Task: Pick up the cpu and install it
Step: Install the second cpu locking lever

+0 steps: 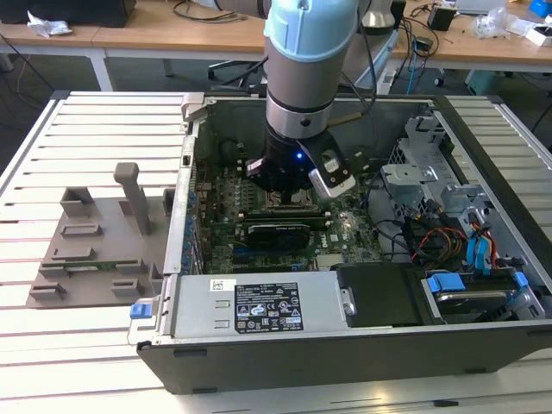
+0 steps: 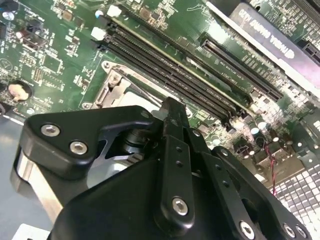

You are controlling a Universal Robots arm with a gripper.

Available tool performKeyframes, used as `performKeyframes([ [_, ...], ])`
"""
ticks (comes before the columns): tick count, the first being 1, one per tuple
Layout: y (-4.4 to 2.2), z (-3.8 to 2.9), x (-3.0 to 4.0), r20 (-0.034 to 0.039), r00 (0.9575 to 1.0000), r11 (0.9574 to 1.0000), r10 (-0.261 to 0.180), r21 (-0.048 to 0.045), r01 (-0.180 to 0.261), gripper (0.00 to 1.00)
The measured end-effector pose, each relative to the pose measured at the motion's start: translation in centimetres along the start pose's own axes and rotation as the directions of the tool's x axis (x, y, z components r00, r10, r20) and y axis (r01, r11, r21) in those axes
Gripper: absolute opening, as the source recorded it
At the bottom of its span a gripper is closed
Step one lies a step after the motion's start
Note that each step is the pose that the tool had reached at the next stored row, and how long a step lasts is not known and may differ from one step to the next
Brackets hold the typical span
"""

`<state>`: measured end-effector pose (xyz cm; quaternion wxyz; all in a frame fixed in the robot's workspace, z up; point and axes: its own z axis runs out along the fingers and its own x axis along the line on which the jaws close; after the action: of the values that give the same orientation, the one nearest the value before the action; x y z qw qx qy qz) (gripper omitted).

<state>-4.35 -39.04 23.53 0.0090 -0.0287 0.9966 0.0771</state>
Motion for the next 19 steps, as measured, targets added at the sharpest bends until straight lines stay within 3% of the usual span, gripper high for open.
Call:
performKeyframes([
  [3, -0.41, 0.86, 0.36, 0.0000, 1.0000, 1.0000, 0.000, -0.0003, 0.000, 0.11],
  [7, -0.50, 2.06, 1.77, 0.0000, 1.0000, 1.0000, 0.000, -0.0013, 0.000, 0.11],
  [19, 0.73, 3.24, 2.67, 0.0006, 1.0000, 0.9999, 0.000, -0.0109, 0.000, 0.11],
])
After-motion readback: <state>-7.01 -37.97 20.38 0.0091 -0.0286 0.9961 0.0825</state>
